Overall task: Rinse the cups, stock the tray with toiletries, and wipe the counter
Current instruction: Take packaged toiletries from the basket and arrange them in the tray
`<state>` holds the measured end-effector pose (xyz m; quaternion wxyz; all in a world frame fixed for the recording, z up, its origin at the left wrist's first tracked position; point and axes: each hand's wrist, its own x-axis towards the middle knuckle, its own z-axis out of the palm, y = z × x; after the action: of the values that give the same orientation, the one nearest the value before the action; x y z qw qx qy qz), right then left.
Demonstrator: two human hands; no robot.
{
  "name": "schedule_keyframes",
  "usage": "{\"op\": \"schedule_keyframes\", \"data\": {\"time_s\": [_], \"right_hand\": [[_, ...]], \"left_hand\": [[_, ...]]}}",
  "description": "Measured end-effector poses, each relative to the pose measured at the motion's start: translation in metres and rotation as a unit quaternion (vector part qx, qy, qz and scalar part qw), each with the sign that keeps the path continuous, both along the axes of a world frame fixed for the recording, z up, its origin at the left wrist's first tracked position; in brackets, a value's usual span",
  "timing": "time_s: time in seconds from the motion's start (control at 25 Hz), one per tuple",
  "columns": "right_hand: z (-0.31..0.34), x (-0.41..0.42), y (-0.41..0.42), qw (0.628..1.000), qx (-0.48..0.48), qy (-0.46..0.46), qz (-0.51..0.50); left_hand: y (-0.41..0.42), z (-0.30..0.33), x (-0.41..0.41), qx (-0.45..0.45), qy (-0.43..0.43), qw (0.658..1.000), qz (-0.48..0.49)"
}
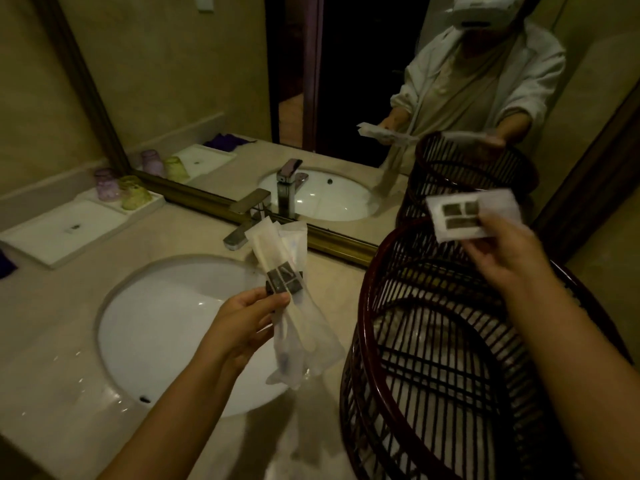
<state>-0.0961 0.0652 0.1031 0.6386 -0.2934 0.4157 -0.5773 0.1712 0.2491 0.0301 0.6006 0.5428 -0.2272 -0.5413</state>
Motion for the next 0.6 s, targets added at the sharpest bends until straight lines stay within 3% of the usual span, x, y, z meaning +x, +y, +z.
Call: {"op": "schedule_keyframes", "data": {"time_s": [0.12, 0.32, 0.44, 0.6], "right_hand": [[0.040, 0.024, 0.036, 0.993, -0.079, -0.024, 0.084], [0.052, 0.092, 0.103, 0.936, -0.027, 0.084, 0.341], [0.034, 0.132, 0.135, 0.895, -0.018, 0.161, 0.416], [0.013, 0.177, 0.172, 0.860, -0.032, 0.178, 0.476]], "left_hand": [[0.013, 0.006, 0.005, -0.005, -0.007, 0.999, 0.044], [0.045, 0.014, 0.023, -0.010, 0.002, 0.995, 0.098], [0.070, 0.018, 0.039, -0.031, 0.020, 0.994, 0.107], [0.110, 0.018, 0.069, -0.047, 0.017, 0.993, 0.103]]}}
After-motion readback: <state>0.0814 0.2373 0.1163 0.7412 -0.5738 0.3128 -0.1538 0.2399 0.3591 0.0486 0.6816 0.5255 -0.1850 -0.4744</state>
